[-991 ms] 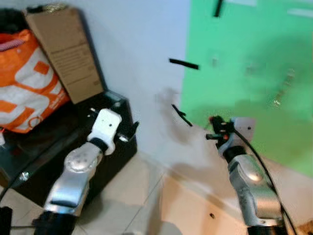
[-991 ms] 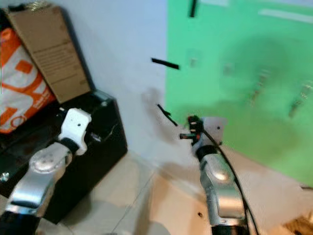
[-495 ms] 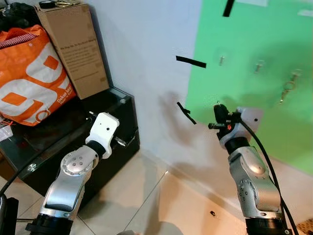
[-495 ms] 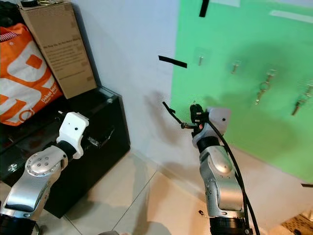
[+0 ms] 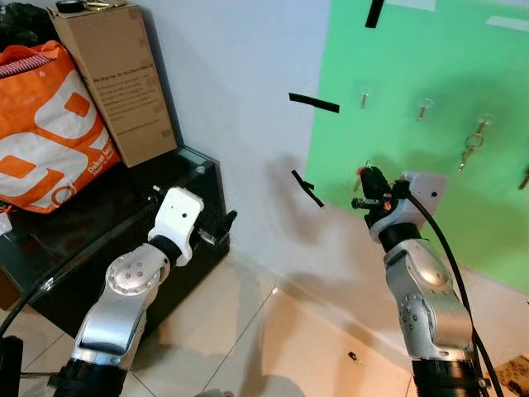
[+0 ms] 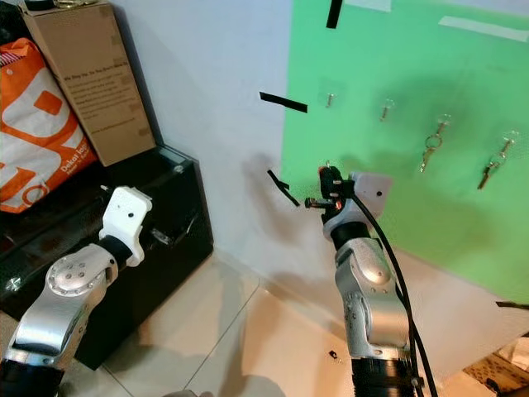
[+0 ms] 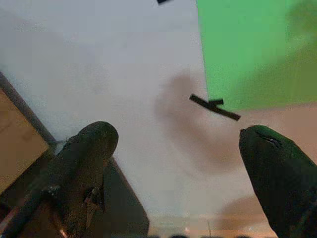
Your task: Hang keys on a hook
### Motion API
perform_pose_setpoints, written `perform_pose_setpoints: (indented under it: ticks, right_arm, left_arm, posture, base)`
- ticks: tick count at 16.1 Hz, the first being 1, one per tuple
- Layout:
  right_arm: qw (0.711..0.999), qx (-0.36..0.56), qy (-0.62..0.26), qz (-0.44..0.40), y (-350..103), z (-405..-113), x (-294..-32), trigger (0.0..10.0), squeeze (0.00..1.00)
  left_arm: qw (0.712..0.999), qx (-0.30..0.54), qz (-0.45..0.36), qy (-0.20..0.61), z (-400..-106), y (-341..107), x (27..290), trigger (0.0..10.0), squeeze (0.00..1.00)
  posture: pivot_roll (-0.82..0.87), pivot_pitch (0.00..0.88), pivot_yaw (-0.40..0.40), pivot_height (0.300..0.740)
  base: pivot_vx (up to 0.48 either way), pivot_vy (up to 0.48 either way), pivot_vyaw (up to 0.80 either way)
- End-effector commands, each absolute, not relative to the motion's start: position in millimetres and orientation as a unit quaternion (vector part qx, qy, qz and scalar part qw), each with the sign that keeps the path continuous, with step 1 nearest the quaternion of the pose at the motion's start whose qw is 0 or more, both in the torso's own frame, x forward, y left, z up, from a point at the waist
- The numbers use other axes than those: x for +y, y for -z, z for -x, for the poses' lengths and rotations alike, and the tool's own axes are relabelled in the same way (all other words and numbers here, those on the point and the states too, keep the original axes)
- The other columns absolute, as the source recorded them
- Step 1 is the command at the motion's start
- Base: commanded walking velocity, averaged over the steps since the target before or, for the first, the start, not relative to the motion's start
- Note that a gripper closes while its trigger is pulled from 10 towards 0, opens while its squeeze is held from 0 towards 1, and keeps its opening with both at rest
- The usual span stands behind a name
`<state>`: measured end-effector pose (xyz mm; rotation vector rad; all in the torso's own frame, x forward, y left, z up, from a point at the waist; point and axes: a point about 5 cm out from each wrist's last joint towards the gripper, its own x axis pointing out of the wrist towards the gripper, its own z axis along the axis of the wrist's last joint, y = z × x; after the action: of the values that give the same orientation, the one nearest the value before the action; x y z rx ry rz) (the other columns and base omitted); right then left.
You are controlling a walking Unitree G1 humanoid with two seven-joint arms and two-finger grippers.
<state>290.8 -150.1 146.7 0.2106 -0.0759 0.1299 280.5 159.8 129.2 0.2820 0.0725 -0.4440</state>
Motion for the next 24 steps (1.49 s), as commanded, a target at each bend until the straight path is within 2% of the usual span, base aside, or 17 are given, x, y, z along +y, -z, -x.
perform_pose_setpoints:
  ticks: [1,14,21,24]
  right_arm:
    - [0.991,-0.038,-0.073,-0.106,-149.7,-292.5,-147.4,10.0,0.00]
    - [0.989,-0.050,-0.094,-0.103,-156.4,-293.6,-141.6,10.0,0.00]
    - [0.989,-0.054,-0.087,-0.108,-156.9,-291.2,-147.2,10.0,0.00]
    - [0.988,-0.072,-0.066,-0.124,-161.6,-289.3,-154.8,10.0,0.00]
  left_arm:
    - [0.966,0.027,-0.139,0.217,-284.9,-135.4,160.3,10.0,0.03]
    - [0.966,0.028,-0.138,0.216,-287.4,-134.5,161.3,10.0,0.03]
    - [0.943,0.042,-0.135,0.302,-283.0,-133.5,151.5,10.0,0.00]
    - [0.924,0.049,-0.132,0.354,-280.9,-134.5,145.8,10.0,0.01]
  posture:
    - [-0.02,0.000,0.036,0.740]
    - [-0.01,0.000,0.033,0.740]
    - [-0.02,0.000,0.036,0.740]
    - [-0.03,0.000,0.039,0.740]
  base:
    - [0.345,0.000,0.00]
    - [0.354,0.000,-0.12]
    - [0.000,0.000,0.00]
    - [0.000,0.000,0.00]
